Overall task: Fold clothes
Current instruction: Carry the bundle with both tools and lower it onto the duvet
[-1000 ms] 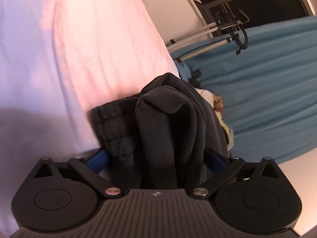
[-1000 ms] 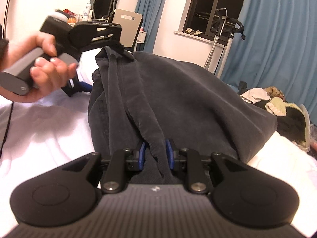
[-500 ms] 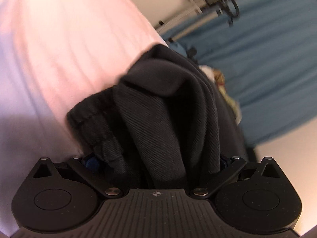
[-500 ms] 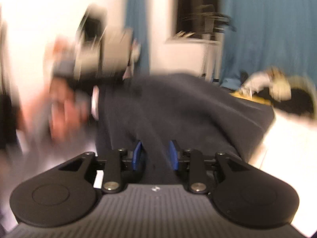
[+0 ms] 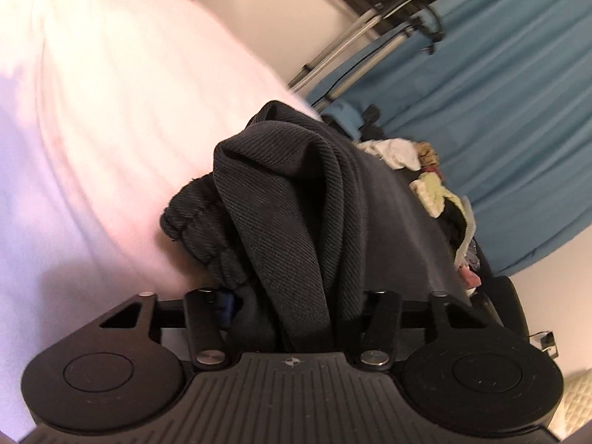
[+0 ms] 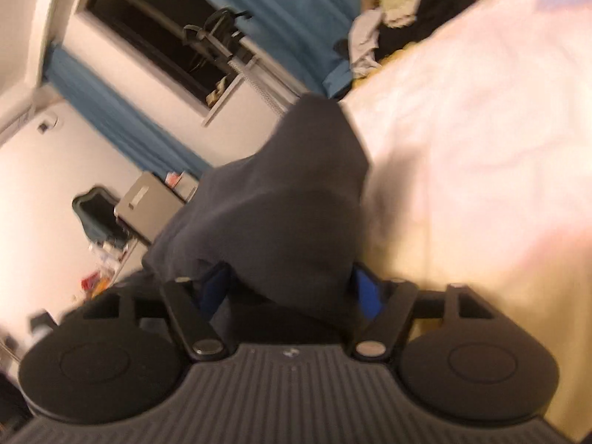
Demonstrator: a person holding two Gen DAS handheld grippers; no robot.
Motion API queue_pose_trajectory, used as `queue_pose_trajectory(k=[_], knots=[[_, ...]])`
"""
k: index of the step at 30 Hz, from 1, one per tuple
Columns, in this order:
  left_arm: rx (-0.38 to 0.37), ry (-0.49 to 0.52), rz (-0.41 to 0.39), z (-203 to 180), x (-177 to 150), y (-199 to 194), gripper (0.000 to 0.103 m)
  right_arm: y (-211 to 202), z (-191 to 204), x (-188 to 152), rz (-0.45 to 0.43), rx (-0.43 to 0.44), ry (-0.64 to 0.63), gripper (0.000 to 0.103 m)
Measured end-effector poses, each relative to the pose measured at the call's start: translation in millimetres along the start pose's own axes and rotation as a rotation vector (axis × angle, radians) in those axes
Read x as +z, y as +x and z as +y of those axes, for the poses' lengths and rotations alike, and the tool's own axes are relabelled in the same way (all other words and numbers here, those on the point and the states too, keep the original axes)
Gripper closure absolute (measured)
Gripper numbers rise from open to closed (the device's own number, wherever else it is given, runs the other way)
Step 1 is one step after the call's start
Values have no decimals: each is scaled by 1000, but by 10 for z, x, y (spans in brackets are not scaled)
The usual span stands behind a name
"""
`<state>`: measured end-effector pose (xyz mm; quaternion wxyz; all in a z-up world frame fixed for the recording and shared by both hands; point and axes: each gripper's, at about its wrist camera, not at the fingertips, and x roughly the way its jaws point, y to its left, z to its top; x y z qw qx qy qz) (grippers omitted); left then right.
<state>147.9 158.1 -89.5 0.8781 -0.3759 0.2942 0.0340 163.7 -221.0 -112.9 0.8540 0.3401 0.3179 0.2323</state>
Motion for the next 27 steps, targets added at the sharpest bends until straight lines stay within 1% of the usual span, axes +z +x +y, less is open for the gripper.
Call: queue_pose_trajectory(k=[1, 2, 3, 5, 6, 10, 13, 15, 17, 19, 21, 24, 27], knots=[[-4, 16, -10, -22, -32, -53, 52, 5, 47, -8, -10, -13, -40, 55], [-13, 27, -21, -41, -67, -122, 55, -38, 89, -10, -27, -15, -56, 67], [-26, 29, -31, -59, -85, -177, 56, -84, 131, -11, -45, -16, -71, 72], [-60, 27, -55, -81, -132, -312, 58, -180, 242, -9, -73, -29, -87, 79], [-71, 29, -64, -95, -151, -371, 59, -240, 332, 2, -90, -38, -118, 81], [-134, 5, -73, -202, -152, -583, 59, -567, 626, 131, -193, -27, -185, 83], [-178, 35, -83, -485, -198, -764, 59, -903, 793, 365, -253, -19, -220, 83], [-221, 51, -87, -716, -288, -896, 59, -1170, 799, 547, -295, -14, -227, 83], [-254, 65, -79, -994, -390, -966, 59, -1473, 781, 691, -329, -28, -250, 83], [-280, 103, -62, -1367, -524, -965, 58, -1819, 725, 865, -360, -53, -256, 83], [-309, 140, -43, -1755, -736, -901, 58, -2163, 575, 1054, -386, -87, -250, 83], [-366, 204, -9, -2299, -1140, -704, 58, -2650, 234, 1194, -439, -153, -234, 83], [-423, 233, 57, -2699, -1635, -416, 57, -3145, -179, 1277, -482, -215, -191, 82]])
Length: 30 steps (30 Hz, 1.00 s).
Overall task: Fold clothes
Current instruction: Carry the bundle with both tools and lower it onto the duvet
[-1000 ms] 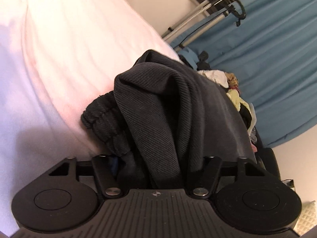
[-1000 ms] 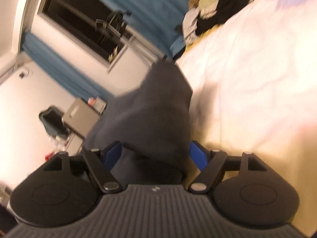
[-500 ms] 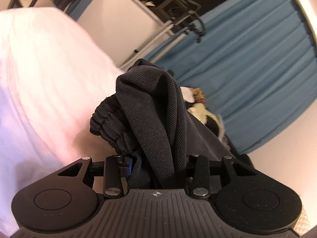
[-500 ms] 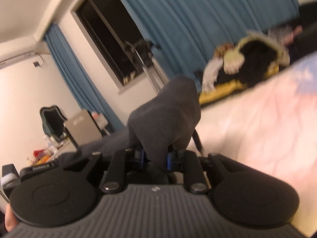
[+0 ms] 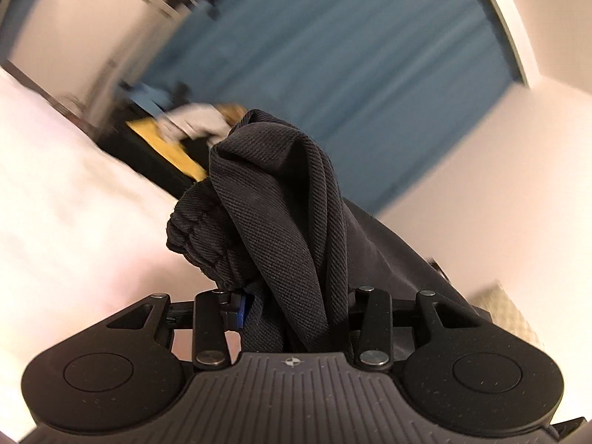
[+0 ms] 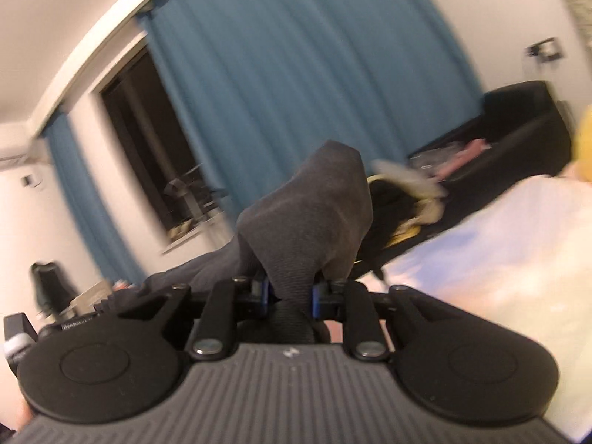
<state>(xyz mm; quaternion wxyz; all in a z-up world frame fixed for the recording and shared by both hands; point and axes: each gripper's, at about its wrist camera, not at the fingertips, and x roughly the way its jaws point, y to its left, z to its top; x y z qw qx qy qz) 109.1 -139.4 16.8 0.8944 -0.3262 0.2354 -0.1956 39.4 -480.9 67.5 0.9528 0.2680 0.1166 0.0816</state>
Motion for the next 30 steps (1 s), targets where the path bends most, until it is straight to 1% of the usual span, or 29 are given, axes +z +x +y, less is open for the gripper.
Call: queue_pose_trajectory(k=[2, 4, 5, 7, 9, 11, 12, 13, 14, 15, 17, 19, 21, 22, 24, 25, 26, 27, 29, 30], knots=[[-26, 16, 50, -174, -261, 340, 57, -158, -342, 47, -6, -57, 2, 82], [-49, 62, 102, -327, -500, 699, 57, -290, -691, 53, 0, -116, 15, 82], [-68, 84, 131, -355, -809, 673, 57, -343, -853, 38, 5, -144, 23, 82], [-83, 121, 185, -393, -1108, 897, 57, -434, -1169, -57, 25, -200, 32, 82], [-79, 144, 237, -330, -1359, 1093, 57, -489, -1441, -184, 56, -249, 37, 82], [-49, 160, 292, -183, -1571, 1241, 56, -463, -1701, -387, 97, -288, 68, 82], [-34, 187, 299, -154, -1676, 1270, 55, -431, -1816, -525, 118, -305, 82, 82], [-30, 233, 288, -156, -1765, 1241, 54, -398, -1931, -667, 139, -322, 95, 81], [-42, 299, 273, -169, -1845, 1198, 53, -416, -1998, -763, 135, -332, 98, 81], [-53, 336, 270, -136, -1799, 1264, 51, -439, -2062, -855, 129, -342, 99, 79], [-59, 372, 280, -127, -1825, 1236, 49, -484, -2194, -1015, 113, -349, 119, 76], [-55, 409, 288, -161, -1893, 1201, 46, -472, -2253, -1112, 121, -363, 135, 74], [-42, 445, 292, -211, -1961, 1134, 44, -475, -2229, -1123, 125, -371, 141, 72], [-34, 442, 301, -240, -1941, 1172, 43, -470, -2191, -1094, 129, -373, 144, 72], [-15, 414, 345, -224, -1669, 1432, 36, -493, -2106, -1038, 137, -379, 119, 64], [-9, 402, 373, -195, -1621, 1463, 34, -530, -2057, -1013, 139, -381, 100, 62], [-4, 391, 401, -164, -1582, 1485, 27, -548, -2013, -1000, 142, -387, 84, 60], [1, 380, 430, -134, -1544, 1506, 21, -567, -1954, -984, 146, -395, 71, 56], [-6, 405, 451, -96, -1496, 1385, 19, -611, -1837, -957, 145, -414, 46, 51], [-14, 418, 454, -76, -1470, 1309, 13, -637, -1775, -941, 142, -419, 32, 49]])
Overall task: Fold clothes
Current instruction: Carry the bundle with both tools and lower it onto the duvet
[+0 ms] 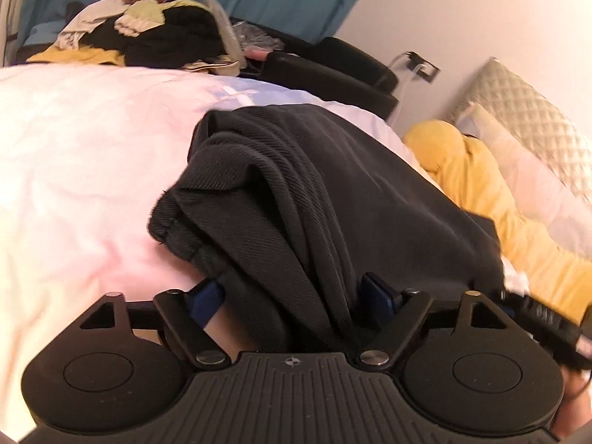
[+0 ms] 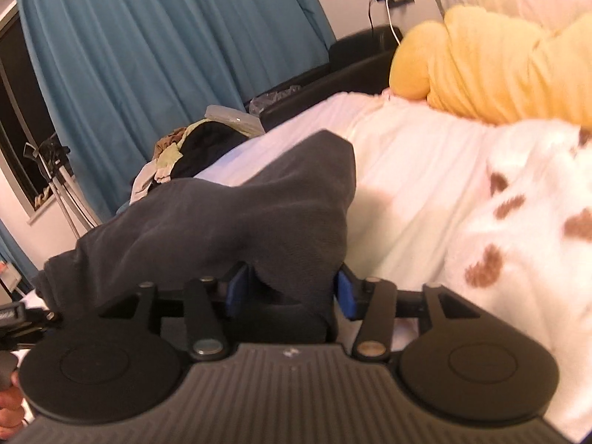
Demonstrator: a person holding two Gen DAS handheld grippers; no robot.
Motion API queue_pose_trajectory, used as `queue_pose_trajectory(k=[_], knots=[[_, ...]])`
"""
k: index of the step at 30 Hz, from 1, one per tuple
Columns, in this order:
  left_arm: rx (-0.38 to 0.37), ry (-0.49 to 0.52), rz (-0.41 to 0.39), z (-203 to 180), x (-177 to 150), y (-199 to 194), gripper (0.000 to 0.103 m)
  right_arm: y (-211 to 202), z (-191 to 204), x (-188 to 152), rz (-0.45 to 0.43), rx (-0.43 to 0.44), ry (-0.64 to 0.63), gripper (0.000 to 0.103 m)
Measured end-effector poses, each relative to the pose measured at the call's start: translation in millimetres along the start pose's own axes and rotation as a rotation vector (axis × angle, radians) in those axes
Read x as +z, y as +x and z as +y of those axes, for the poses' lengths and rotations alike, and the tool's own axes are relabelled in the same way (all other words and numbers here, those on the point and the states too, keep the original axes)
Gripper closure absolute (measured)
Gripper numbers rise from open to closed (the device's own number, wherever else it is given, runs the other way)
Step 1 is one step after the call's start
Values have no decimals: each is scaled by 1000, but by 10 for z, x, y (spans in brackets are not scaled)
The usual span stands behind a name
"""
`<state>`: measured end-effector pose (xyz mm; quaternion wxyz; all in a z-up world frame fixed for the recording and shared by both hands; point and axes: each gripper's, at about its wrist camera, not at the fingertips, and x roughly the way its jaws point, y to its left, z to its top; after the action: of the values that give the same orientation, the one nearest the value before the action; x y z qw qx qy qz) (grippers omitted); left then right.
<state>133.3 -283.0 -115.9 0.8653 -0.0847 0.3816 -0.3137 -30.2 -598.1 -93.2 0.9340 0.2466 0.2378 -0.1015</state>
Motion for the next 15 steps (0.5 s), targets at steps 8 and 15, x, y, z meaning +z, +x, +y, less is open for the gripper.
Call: queue_pose_trajectory(k=[8, 15], knots=[[99, 155, -127, 74, 0, -977, 5, -483, 398, 134, -86, -31, -126, 46], [189, 255, -237, 155, 87, -1889, 3, -745, 1347, 254, -145, 72, -270, 46]])
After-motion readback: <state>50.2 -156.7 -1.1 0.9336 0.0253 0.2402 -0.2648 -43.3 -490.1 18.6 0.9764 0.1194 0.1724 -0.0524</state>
